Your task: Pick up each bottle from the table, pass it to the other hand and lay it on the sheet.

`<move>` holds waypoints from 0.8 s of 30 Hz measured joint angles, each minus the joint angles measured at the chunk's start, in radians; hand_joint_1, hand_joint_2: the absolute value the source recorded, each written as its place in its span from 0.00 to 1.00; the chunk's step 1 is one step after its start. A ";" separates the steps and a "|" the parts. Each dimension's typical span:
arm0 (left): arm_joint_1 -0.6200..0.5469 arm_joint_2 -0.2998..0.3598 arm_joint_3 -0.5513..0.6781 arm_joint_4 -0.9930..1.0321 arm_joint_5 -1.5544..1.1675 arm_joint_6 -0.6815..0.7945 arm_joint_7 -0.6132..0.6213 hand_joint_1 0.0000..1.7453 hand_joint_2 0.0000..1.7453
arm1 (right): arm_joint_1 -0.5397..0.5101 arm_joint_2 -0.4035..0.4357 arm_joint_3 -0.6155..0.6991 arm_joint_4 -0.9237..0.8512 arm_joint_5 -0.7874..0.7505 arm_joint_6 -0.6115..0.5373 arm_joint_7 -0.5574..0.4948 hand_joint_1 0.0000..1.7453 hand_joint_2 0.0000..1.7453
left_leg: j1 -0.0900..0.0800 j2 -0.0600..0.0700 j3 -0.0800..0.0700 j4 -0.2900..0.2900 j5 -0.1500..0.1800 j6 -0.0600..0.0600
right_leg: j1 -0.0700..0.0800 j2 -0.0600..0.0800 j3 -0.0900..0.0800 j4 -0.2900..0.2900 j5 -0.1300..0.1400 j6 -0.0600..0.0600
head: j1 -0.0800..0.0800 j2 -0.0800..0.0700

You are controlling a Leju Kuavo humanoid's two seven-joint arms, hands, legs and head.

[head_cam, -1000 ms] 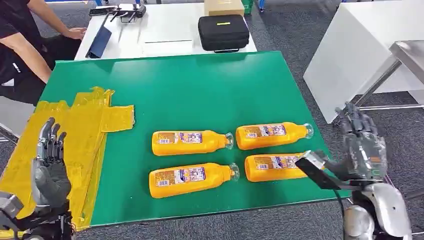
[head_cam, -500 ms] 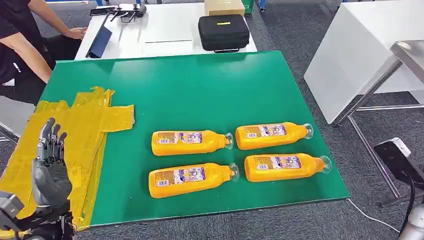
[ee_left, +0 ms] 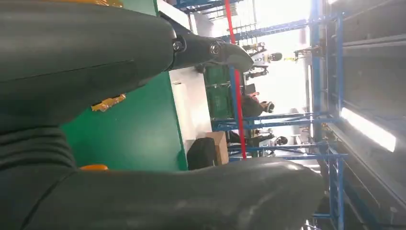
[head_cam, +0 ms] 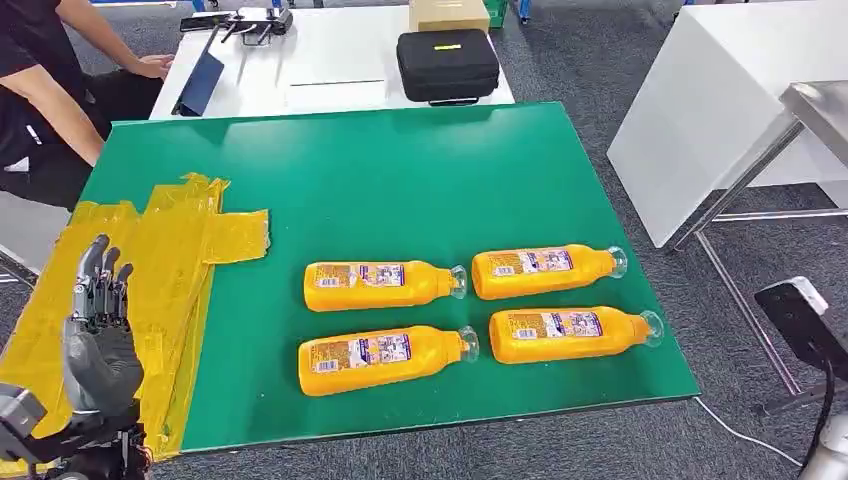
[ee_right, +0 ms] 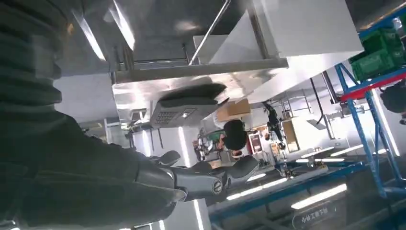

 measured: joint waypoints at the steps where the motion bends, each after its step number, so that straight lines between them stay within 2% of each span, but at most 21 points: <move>1: 0.000 0.000 0.000 0.000 0.000 0.000 0.000 0.00 0.00 | 0.000 0.000 0.000 0.001 0.000 0.000 0.000 0.00 1.00 | 0.000 0.000 0.000 0.000 0.000 0.000 | 0.000 0.000 0.000 0.000 0.000 0.000 | 0.000 0.000; 12: -0.005 -0.005 0.000 -0.003 -0.006 0.005 0.016 0.00 0.00 | -0.018 -0.010 0.020 0.020 -0.024 0.016 0.011 0.00 1.00 | 0.000 0.000 0.000 0.000 0.000 0.000 | 0.000 0.000 0.000 0.000 0.000 0.000 | 0.000 0.000; 17: -0.008 -0.007 0.002 -0.008 -0.008 0.004 0.018 0.00 0.00 | 0.010 0.016 0.139 -0.019 -0.130 0.084 -0.032 0.00 1.00 | 0.000 0.000 0.000 0.000 0.000 0.000 | 0.000 0.000 0.000 0.000 0.000 0.000 | 0.000 0.000; 18: -0.010 -0.007 0.002 -0.008 -0.008 0.002 0.018 0.00 0.00 | 0.039 0.021 0.180 -0.045 -0.129 0.101 -0.040 0.00 1.00 | 0.001 -0.001 0.000 0.000 0.000 0.000 | 0.001 -0.001 0.001 0.000 0.000 0.000 | 0.000 0.000; 20: -0.021 -0.007 0.005 -0.004 0.001 -0.003 0.018 0.00 0.00 | 0.138 0.044 0.340 -0.126 0.006 0.168 -0.060 0.00 1.00 | 0.003 -0.002 0.000 -0.001 0.000 -0.001 | 0.004 -0.002 0.003 0.000 -0.002 0.000 | 0.000 0.000; 22: -0.037 -0.007 0.011 0.008 0.006 -0.008 0.018 0.00 0.00 | 0.217 0.055 0.553 -0.173 0.097 0.144 0.035 0.00 1.00 | 0.003 0.000 0.000 0.000 -0.001 -0.001 | 0.004 -0.001 0.000 0.000 -0.001 0.000 | -0.001 0.000; 24: -0.047 -0.007 0.013 0.015 0.010 -0.016 0.016 0.00 0.00 | 0.266 0.049 0.704 -0.211 0.074 0.108 0.104 0.00 1.00 | 0.003 -0.001 0.000 -0.001 0.000 -0.002 | 0.003 -0.002 -0.002 0.001 -0.002 0.000 | -0.001 0.000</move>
